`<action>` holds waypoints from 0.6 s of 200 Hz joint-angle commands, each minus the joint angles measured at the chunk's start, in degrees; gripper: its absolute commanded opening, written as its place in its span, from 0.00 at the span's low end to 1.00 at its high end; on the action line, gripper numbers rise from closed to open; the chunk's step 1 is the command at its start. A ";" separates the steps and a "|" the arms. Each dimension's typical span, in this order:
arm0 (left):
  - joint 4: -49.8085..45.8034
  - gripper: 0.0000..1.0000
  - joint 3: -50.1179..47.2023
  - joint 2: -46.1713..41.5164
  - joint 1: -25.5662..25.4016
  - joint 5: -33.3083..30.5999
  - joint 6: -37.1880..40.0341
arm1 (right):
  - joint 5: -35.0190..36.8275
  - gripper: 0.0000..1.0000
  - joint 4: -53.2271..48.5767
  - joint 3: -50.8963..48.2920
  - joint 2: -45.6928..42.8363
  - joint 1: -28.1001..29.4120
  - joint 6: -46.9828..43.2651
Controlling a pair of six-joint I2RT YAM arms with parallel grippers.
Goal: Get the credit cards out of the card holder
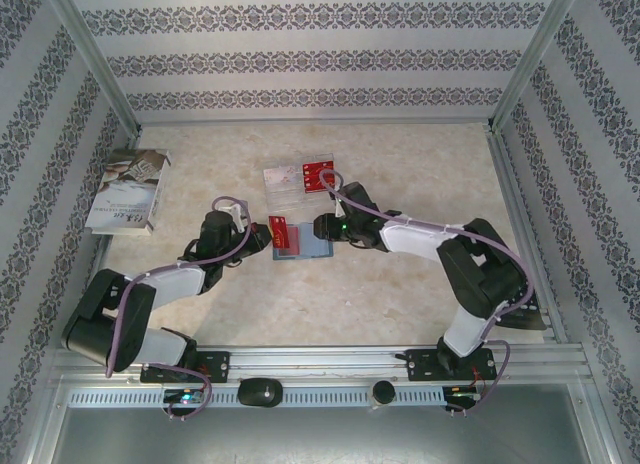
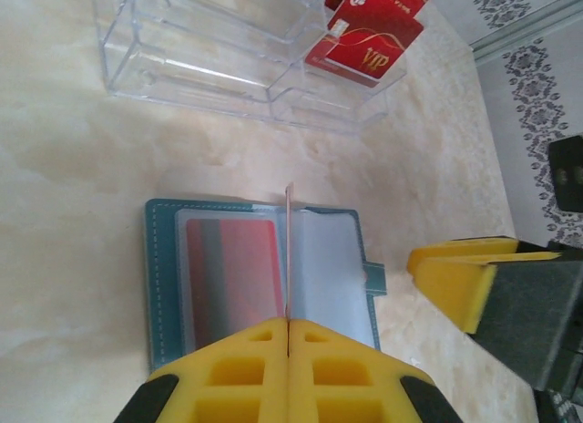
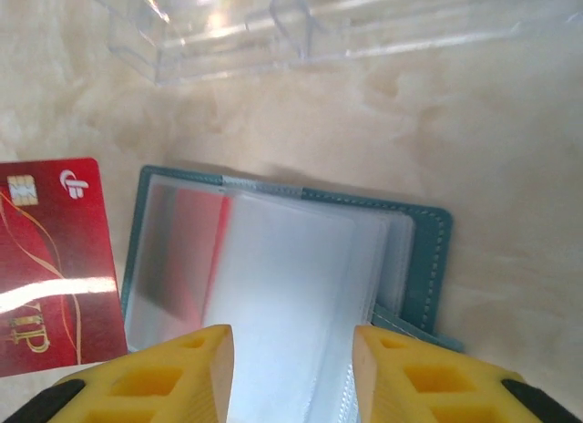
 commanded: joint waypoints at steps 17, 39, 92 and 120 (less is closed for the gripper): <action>0.58 0.00 0.64 -2.47 1.13 2.22 -0.70 | 2.92 0.44 4.02 -4.71 -8.89 -0.83 -1.02; 3.53 0.00 0.81 -4.10 1.30 3.88 -1.46 | -13.36 0.45 14.97 -5.67 -8.44 -2.96 0.42; 13.66 0.00 -0.58 -8.54 1.74 8.01 -3.86 | -34.34 0.46 34.72 -3.97 -2.33 -4.48 10.36; 20.39 0.00 -1.75 -9.05 2.57 10.02 -7.26 | -34.97 0.47 35.73 -3.18 -1.58 -4.79 11.53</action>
